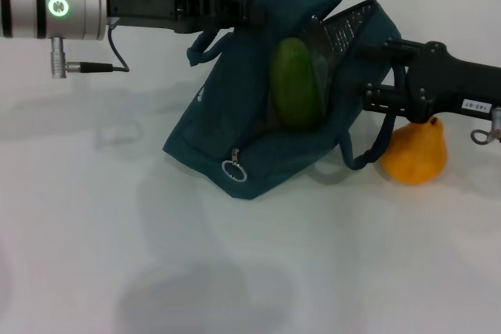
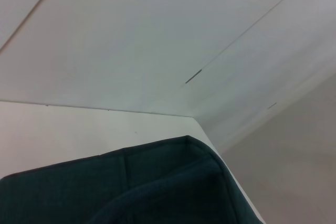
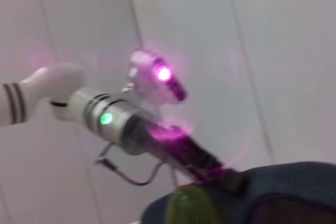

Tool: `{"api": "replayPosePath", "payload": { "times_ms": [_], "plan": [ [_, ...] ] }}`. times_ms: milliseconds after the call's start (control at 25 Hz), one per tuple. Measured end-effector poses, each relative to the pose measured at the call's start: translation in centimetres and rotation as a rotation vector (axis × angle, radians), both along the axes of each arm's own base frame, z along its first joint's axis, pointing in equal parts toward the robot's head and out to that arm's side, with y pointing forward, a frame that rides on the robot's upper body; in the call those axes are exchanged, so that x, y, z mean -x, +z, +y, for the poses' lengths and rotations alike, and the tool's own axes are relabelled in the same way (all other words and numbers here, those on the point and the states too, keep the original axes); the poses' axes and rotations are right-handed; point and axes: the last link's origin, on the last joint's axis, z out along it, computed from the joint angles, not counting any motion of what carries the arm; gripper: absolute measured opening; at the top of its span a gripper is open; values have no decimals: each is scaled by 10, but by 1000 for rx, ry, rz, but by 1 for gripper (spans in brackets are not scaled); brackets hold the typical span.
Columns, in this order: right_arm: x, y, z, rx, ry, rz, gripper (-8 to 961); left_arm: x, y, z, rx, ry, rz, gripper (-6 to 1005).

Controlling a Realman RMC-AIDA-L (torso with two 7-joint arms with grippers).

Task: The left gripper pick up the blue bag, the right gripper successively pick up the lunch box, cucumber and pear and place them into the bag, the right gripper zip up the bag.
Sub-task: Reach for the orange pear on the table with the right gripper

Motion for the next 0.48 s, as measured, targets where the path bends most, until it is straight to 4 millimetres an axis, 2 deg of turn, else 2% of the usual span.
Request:
{"api": "replayPosePath", "payload": {
  "times_ms": [200, 360, 480],
  "plan": [
    [3, 7, -11, 54, 34, 49, 673, 0, 0, 0, 0, -3, 1, 61],
    [-7, 33, -21, -38, 64, 117, 671, 4, 1, -2, -1, -4, 5, 61],
    [-19, 53, -33, -112, 100, 153, 670, 3, 10, -2, -17, -7, -28, 61]
  ]
}}
